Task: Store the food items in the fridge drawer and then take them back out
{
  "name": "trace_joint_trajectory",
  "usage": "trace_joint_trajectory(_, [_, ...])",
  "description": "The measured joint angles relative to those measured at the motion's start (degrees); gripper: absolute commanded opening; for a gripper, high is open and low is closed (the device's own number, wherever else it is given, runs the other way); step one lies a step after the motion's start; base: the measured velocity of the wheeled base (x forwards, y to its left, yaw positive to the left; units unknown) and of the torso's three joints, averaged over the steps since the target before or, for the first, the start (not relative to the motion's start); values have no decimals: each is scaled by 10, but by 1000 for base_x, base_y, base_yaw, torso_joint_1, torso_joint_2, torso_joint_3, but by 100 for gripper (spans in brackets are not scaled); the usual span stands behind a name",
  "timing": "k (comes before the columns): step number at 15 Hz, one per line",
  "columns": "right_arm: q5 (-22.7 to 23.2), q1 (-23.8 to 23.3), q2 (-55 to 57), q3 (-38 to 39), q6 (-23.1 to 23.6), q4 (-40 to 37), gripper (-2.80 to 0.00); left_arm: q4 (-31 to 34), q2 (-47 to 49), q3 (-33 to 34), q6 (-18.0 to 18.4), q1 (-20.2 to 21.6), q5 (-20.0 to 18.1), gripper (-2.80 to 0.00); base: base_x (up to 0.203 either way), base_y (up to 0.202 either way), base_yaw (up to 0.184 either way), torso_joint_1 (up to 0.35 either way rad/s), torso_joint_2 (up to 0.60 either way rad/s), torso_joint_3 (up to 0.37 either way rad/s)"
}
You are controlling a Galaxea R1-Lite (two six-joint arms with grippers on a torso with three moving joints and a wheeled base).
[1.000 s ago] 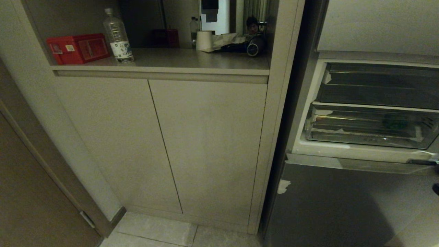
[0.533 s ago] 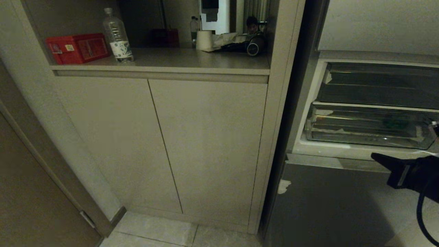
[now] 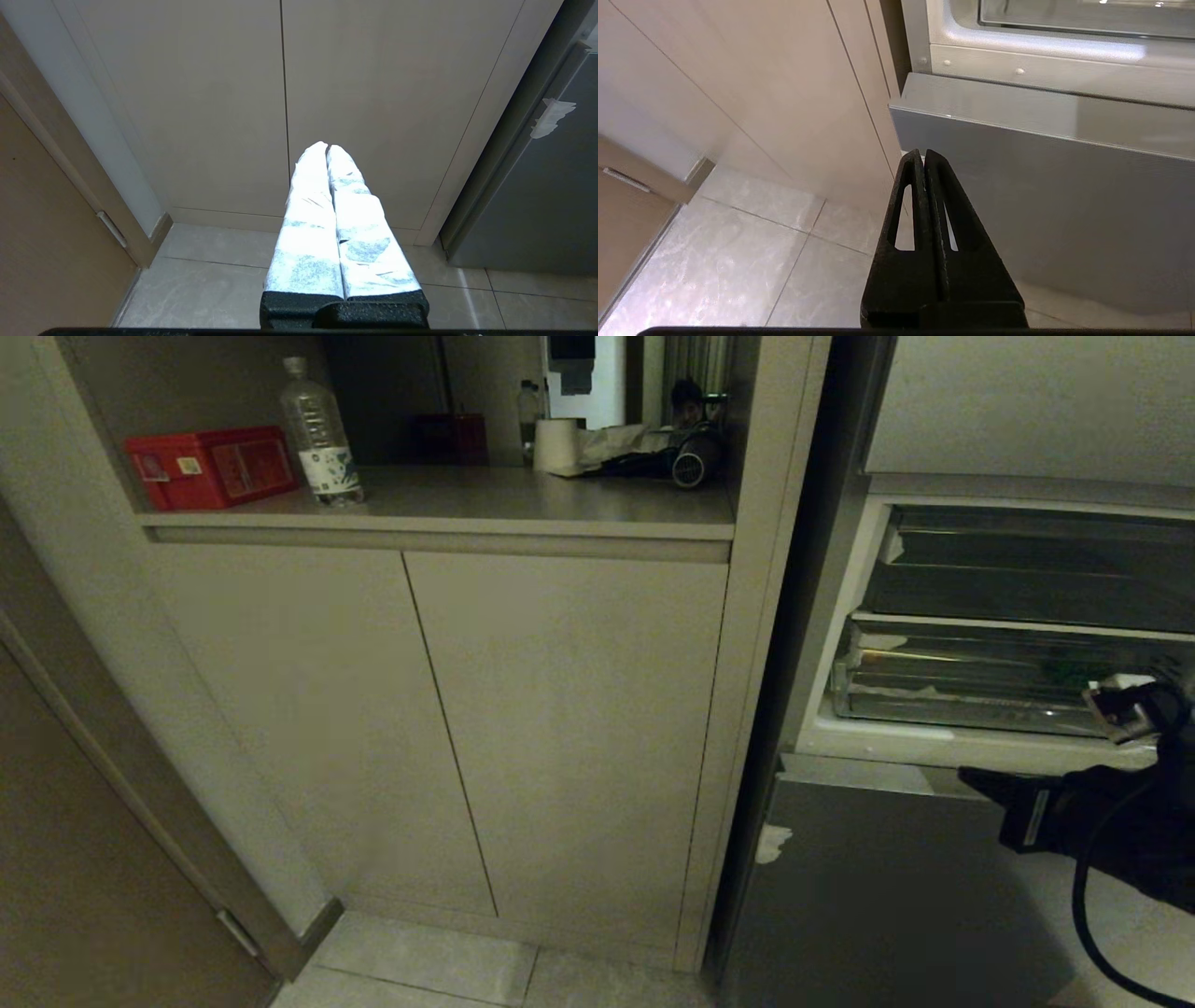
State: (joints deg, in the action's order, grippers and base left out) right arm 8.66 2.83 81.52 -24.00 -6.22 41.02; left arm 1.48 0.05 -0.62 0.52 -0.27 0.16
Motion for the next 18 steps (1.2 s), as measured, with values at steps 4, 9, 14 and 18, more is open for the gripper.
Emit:
trace_joint_trajectory(4, [0, 3, 27, 2, 3, 42, -280, 0, 0, 0, 0, 0, 0, -280, 0, 0, 0, 0, 0, 0])
trace_joint_trajectory(9, [-2, 12, 43, 5, 5, 43, -280, 0, 0, 0, 0, 0, 0, -280, 0, 0, 0, 0, 0, 0])
trace_joint_trajectory(14, [-3, 20, 44, 8, 5, 43, -280, 0, 0, 0, 0, 0, 0, -280, 0, 0, 0, 0, 0, 0])
trace_joint_trajectory(18, [-4, 24, 44, 16, 4, 44, -280, 0, 0, 0, 0, 0, 0, -280, 0, 0, 0, 0, 0, 0])
